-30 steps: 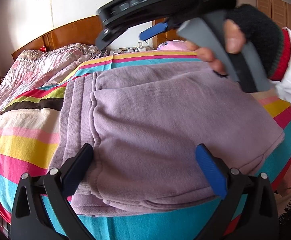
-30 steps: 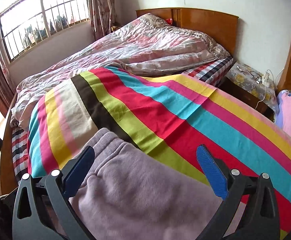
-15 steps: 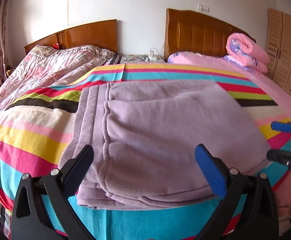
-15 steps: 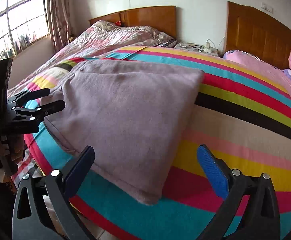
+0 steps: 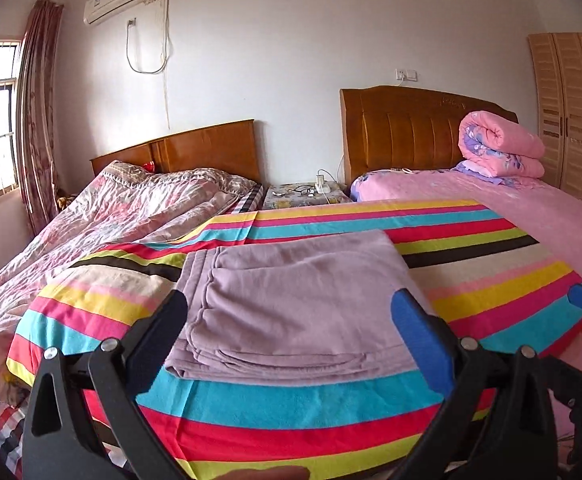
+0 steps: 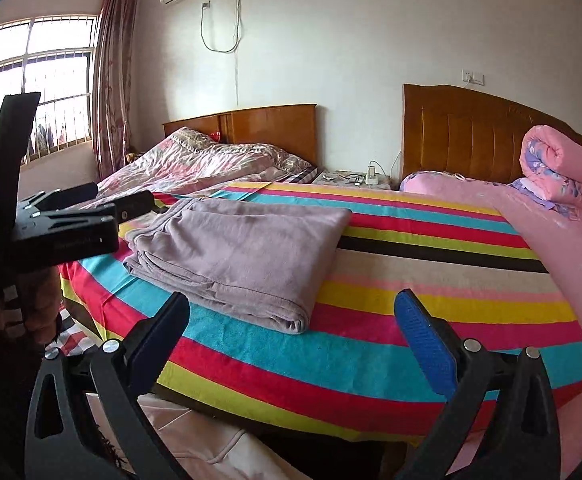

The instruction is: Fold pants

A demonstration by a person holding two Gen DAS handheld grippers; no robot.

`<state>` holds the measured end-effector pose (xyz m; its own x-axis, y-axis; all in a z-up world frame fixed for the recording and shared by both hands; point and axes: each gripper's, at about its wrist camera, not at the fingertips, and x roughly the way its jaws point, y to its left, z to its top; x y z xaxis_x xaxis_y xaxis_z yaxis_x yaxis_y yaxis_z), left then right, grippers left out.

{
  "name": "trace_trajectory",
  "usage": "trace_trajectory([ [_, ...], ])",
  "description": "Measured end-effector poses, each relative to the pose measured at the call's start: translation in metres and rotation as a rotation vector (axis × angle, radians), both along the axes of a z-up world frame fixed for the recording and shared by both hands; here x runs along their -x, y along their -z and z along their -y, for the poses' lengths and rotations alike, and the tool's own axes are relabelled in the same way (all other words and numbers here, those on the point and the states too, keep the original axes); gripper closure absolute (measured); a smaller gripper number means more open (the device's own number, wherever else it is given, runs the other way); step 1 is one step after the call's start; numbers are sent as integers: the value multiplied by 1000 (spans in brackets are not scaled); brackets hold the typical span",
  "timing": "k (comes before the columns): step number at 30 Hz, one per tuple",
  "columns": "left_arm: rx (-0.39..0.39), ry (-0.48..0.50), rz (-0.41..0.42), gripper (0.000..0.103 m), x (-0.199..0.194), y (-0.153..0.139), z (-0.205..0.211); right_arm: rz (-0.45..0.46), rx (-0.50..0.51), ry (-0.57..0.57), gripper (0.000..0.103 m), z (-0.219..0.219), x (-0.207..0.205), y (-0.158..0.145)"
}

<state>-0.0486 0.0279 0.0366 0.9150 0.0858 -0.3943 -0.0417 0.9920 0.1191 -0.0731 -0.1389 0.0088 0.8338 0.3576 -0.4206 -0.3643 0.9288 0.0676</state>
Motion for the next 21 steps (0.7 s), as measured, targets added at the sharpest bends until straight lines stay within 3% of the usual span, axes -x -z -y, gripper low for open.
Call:
trace_trajectory([
  [7, -95, 39, -15, 1, 13, 14, 19, 4, 10, 23, 4, -4, 2, -4],
  [21, -11, 1, -29, 1, 5, 15, -6, -5, 30, 15, 4, -10, 0, -4],
])
